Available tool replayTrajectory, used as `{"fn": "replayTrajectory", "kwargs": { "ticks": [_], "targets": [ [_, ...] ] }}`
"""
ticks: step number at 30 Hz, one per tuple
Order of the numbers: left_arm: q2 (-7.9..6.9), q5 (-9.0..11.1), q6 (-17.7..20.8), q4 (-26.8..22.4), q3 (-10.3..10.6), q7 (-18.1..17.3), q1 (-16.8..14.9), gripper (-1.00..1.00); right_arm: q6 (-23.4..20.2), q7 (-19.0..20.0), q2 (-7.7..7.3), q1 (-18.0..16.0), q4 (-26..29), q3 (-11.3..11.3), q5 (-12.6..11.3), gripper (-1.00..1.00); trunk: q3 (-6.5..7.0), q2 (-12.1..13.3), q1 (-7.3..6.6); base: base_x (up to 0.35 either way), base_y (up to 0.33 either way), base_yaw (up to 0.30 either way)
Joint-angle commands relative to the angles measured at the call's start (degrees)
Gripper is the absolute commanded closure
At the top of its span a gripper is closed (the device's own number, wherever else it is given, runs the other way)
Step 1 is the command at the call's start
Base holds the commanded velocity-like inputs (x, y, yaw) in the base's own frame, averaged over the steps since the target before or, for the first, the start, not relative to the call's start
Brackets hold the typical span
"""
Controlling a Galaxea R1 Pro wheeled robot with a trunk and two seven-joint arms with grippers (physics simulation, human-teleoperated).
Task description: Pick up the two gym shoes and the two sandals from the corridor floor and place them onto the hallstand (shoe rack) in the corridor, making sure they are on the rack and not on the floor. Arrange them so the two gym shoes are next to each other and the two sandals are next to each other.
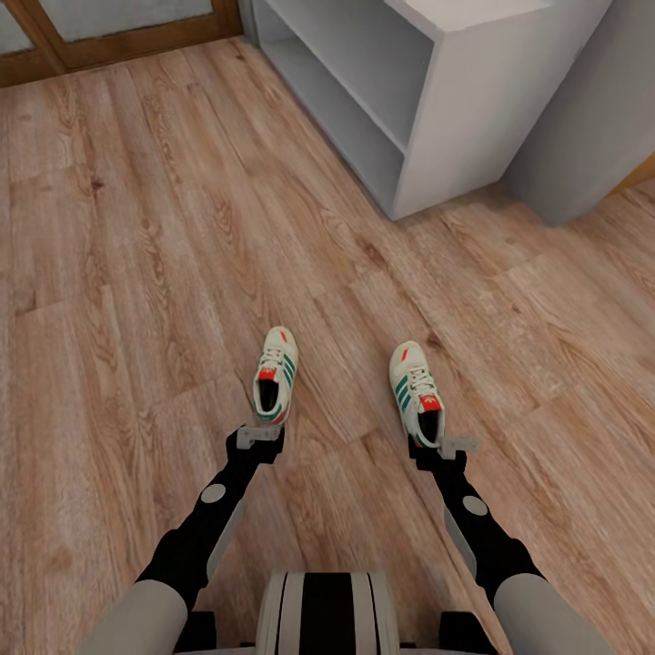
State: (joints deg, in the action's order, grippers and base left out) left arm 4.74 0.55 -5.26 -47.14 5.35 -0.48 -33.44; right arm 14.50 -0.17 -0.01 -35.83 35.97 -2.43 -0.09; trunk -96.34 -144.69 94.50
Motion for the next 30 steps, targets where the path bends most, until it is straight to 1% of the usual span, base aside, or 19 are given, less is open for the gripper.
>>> {"fn": "replayTrajectory", "kwargs": {
  "ticks": [1,6,13,15,16,18,19,20,21,22,24,27,30],
  "targets": [
    [0.00,0.06,-0.18,0.03,0.01,-0.05,-0.03,-1.00,0.18,-0.02,0.01,-0.03,-0.03,-0.03,0.01,1.00,-0.13,-0.01,-0.01,0.000,0.000,0.000],
    [0.00,0.05,-0.18,0.03,0.01,-0.05,-0.03,-1.00,0.18,-0.04,0.01,-0.03,-0.03,-0.03,0.01,1.00,-0.54,-0.01,-0.01,0.000,0.000,0.000],
    [0.00,0.04,-0.13,0.03,0.01,-0.05,-0.02,-1.00,0.18,-0.03,0.01,-0.03,0.21,-0.03,0.01,1.00,-0.64,-0.01,-0.01,0.000,0.000,0.000],
    [0.00,0.02,-0.16,0.03,0.01,-0.05,-0.02,-1.00,0.10,-0.03,0.01,-0.03,2.43,-0.03,0.01,1.00,-0.65,-0.01,-0.01,0.000,0.000,0.000],
    [0.00,0.00,-0.18,-0.03,0.01,-0.05,-0.02,-1.00,-0.79,-0.06,0.05,-0.03,5.54,-0.03,0.01,1.00,-0.65,-0.01,-0.01,0.000,0.000,0.000],
    [0.00,-0.01,-0.17,-0.07,0.01,-0.02,-0.03,-1.00,-2.54,-0.07,0.08,-0.03,8.01,-0.03,0.01,1.00,-0.65,-0.01,-0.01,0.000,0.000,0.000],
    [0.00,-0.01,-0.16,-0.10,0.01,-0.03,-0.04,-1.00,-5.47,-0.08,0.12,-0.03,10.69,-0.03,0.01,1.00,-0.65,-0.01,-0.01,0.000,0.000,0.000],
    [0.00,-0.02,-0.13,-0.13,0.01,-0.04,-0.03,-1.00,-19.98,-0.13,0.17,-0.03,19.81,-0.02,0.01,1.00,-0.65,-0.01,-0.01,0.000,0.000,0.000],
    [0.00,-0.02,-0.12,-0.14,0.01,-0.04,-0.03,-1.00,-21.85,-0.16,0.17,-0.03,21.01,-0.02,0.01,1.00,-0.65,-0.01,-0.01,0.000,0.000,0.000],
    [0.00,-0.02,-0.14,-0.18,0.01,0.00,-0.03,-1.00,-26.48,-0.21,0.18,-0.03,24.71,-0.01,0.01,1.00,-0.65,-0.01,-0.01,0.000,0.000,0.000],
    [0.00,-0.02,-0.13,-0.21,0.01,0.01,-0.04,-1.00,-30.39,-0.19,0.22,-0.03,28.16,0.03,-0.05,1.00,-0.65,-0.01,-0.01,0.000,0.000,0.000],
    [0.00,-0.02,-0.11,-0.22,0.01,0.03,-0.03,-1.00,-32.29,-0.20,0.25,-0.03,29.89,0.05,-0.02,1.00,-0.65,-0.01,-0.01,0.000,0.000,0.000],
    [0.00,-0.02,-0.10,-0.23,0.01,0.04,-0.04,-1.00,-33.04,-0.20,0.27,-0.03,30.76,0.06,0.00,1.00,-0.65,-0.01,-0.01,0.000,0.000,0.000]
  ]
}}
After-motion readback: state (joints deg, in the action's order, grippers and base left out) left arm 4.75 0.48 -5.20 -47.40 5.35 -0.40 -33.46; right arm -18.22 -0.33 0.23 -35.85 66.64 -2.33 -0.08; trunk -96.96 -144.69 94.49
